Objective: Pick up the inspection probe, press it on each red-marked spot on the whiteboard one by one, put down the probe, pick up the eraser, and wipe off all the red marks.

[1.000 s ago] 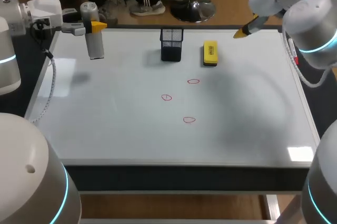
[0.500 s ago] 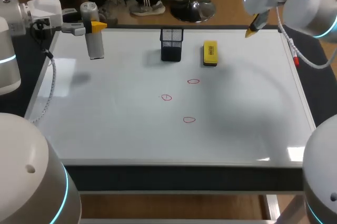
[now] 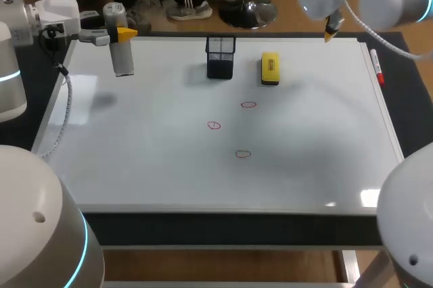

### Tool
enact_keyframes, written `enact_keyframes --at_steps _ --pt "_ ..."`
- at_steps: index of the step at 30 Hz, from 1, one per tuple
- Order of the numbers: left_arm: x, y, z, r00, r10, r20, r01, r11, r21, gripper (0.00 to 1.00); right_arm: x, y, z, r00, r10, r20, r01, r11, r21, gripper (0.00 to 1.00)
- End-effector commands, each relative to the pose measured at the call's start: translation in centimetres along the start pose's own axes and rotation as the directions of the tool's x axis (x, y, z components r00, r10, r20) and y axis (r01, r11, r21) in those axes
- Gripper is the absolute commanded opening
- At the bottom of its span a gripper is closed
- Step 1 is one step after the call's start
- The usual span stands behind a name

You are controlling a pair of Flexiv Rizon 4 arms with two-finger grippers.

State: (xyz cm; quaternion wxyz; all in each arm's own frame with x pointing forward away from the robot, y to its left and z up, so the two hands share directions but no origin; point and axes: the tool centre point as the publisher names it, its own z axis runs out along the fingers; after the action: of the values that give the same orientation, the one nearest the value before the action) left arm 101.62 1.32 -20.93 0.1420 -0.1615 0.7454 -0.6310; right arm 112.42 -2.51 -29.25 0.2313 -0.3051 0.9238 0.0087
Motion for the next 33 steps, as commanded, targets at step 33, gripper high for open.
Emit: enact_keyframes --at_steps 33 --pt "0.0 -0.1 0.0 1.0 0.001 0.002 -0.001 1.0 0.001 0.0 2.9 6.8 7.3 0.739 -0.646 -0.194 0.545 0.741 -0.393 1.0"
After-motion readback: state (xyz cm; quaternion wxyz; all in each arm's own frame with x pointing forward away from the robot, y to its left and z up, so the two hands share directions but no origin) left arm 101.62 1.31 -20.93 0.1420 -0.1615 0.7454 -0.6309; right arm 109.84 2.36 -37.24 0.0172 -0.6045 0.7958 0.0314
